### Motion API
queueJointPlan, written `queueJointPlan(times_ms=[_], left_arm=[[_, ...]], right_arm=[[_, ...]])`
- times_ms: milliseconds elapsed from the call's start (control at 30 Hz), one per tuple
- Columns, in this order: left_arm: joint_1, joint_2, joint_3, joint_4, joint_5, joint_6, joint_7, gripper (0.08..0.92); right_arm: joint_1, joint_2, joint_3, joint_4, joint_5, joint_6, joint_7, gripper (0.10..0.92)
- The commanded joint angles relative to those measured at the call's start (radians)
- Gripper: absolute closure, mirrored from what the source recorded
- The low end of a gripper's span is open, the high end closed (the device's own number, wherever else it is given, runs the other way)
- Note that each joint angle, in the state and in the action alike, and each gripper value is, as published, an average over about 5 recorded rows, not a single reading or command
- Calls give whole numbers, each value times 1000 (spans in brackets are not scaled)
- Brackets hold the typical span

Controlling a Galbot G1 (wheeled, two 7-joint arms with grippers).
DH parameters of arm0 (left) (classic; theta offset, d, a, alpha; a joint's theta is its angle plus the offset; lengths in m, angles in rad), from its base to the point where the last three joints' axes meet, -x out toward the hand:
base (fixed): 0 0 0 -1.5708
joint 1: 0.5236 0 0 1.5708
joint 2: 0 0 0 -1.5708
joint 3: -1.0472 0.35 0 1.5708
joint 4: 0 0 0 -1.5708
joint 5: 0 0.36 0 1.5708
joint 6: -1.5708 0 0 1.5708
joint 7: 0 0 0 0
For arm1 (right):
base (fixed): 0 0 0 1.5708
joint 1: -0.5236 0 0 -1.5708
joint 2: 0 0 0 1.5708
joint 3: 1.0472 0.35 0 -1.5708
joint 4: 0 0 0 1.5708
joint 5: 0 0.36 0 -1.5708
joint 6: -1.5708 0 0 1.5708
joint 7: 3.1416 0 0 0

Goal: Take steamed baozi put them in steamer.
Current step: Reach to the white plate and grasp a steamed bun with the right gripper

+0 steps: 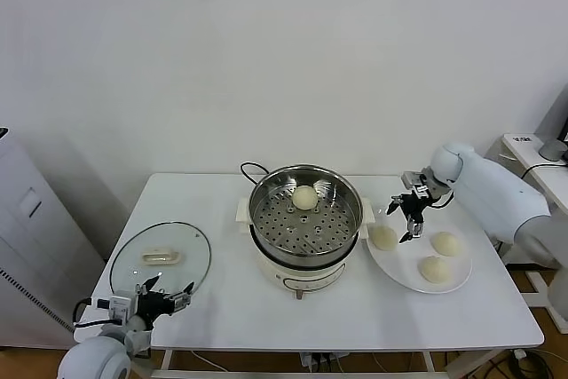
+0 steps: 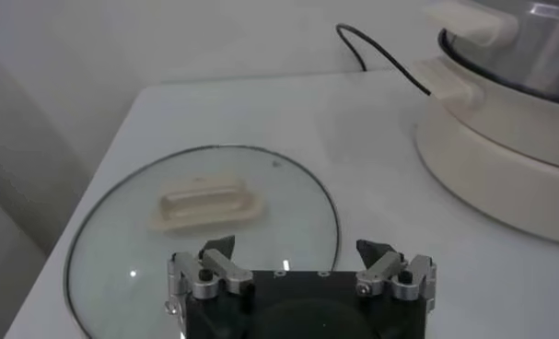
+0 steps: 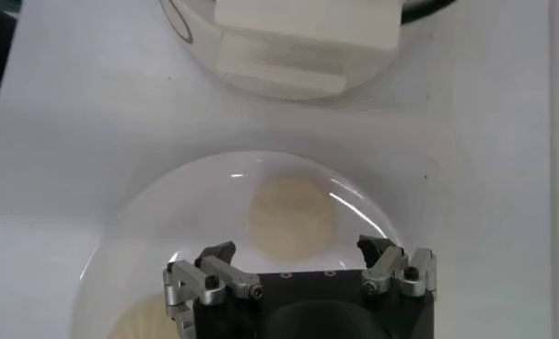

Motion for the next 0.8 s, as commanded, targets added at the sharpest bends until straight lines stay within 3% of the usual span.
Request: queueJointPlan(times_ms=[33,200,600,800], left_arm=[[-3,-2,4,1,1,0,0,177],[-7,-3,11,5,2,0,1,177],[-11,-1,20,5,2,-1,0,177],[-11,-2,20,3,2,-1,0,177]], right_arm=[[-49,35,71,-62,-56,6,13,203],[-66,48,104,-75,-66,13,16,211],[-84,86,163,-115,-85,24,29,458],[-82,79,161,-104,-91,32,16,498]])
